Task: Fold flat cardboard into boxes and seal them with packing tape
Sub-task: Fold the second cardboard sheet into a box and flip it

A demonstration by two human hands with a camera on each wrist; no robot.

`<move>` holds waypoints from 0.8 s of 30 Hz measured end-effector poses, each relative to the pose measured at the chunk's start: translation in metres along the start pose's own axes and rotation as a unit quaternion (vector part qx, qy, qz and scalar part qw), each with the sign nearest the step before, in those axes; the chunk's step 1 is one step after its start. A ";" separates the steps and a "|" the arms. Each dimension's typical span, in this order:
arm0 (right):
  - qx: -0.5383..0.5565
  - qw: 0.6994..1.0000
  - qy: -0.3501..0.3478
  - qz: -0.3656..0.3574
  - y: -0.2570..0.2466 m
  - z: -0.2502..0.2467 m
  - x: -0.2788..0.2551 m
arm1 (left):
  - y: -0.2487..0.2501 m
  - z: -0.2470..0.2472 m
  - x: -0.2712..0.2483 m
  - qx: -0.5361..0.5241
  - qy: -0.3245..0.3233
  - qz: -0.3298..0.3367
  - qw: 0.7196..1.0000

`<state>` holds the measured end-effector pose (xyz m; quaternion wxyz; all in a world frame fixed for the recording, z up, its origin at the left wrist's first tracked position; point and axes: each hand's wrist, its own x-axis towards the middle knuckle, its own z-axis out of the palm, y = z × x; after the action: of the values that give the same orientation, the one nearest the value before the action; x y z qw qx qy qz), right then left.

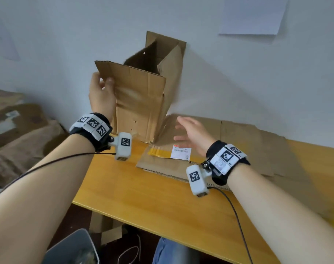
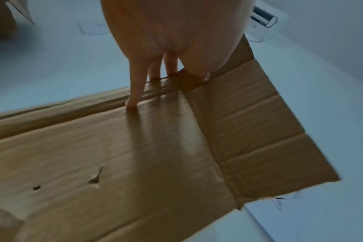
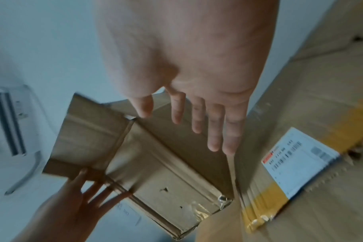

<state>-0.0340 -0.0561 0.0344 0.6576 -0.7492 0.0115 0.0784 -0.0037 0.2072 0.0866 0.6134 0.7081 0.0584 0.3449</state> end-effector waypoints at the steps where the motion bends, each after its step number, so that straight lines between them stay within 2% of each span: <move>1: 0.020 1.000 0.004 0.010 0.004 0.000 0.004 | -0.004 -0.004 0.007 -0.001 0.001 -0.001 1.000; 11: 0.070 0.995 0.068 0.031 0.024 0.003 0.034 | -0.030 -0.023 0.027 -0.024 0.011 -0.055 0.998; 16: 0.060 0.994 0.085 0.025 0.023 0.012 0.038 | -0.042 -0.032 0.025 0.004 0.019 -0.043 0.999; 21: 0.052 0.996 0.073 0.016 0.021 0.015 0.030 | -0.047 -0.033 0.018 0.018 0.012 -0.077 0.997; 24: 0.037 0.997 0.070 0.008 0.024 0.011 0.024 | -0.050 -0.034 0.019 0.019 0.030 -0.106 0.994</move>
<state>-0.0140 -0.0464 0.0067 0.6817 -0.7280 0.0664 0.0300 0.0089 0.2570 0.0496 0.6311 0.6986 0.1574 0.2980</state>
